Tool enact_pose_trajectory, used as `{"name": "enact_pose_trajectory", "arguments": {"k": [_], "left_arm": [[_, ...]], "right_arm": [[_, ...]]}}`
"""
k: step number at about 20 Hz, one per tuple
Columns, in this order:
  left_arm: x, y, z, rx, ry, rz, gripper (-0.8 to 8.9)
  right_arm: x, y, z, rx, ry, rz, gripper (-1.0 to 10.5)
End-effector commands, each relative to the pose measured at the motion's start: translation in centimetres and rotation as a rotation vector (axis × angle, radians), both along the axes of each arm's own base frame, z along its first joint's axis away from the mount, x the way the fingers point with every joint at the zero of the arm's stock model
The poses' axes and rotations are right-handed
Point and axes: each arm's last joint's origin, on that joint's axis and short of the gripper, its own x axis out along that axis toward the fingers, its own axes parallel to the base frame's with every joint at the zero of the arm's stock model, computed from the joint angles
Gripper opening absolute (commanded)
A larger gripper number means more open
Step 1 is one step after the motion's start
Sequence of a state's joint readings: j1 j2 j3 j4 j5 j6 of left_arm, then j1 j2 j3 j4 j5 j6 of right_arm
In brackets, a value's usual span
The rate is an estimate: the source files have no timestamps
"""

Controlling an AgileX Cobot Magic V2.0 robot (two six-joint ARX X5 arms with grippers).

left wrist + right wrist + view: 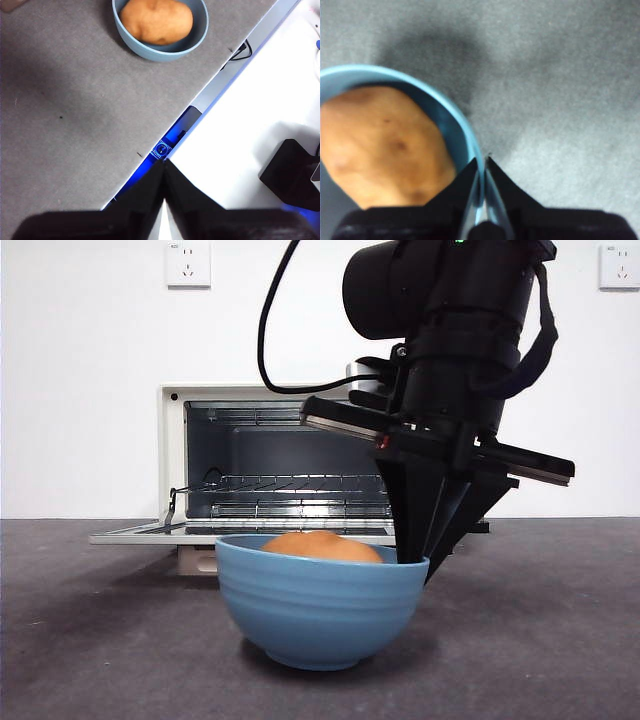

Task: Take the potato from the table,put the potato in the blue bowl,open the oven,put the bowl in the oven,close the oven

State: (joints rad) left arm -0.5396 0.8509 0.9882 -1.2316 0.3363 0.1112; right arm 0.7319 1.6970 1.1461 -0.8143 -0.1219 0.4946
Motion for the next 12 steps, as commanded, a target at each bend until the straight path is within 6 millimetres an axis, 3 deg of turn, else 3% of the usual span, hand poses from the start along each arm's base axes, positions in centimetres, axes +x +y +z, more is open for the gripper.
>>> {"name": "enact_pose_trajectory", "arguments": {"k": [1, 6, 12], "left_arm": [[0.0, -0.1, -0.1, -0.012, -0.003, -0.002, -0.06], [0.2, -0.2, 0.0, -0.023, -0.023, -0.002, -0.06], [0.4, -0.3, 0.1, -0.031, -0.041, -0.001, -0.06]], "right_arm": [[0.0, 0.1, -0.1, 0.024, 0.041, -0.051, -0.1], [0.3, 0.8, 2.8, 0.114, 0.107, -0.148, -0.1], [2.6, 1.1, 9.7, 0.141, -0.077, -0.245, -0.1]]}}
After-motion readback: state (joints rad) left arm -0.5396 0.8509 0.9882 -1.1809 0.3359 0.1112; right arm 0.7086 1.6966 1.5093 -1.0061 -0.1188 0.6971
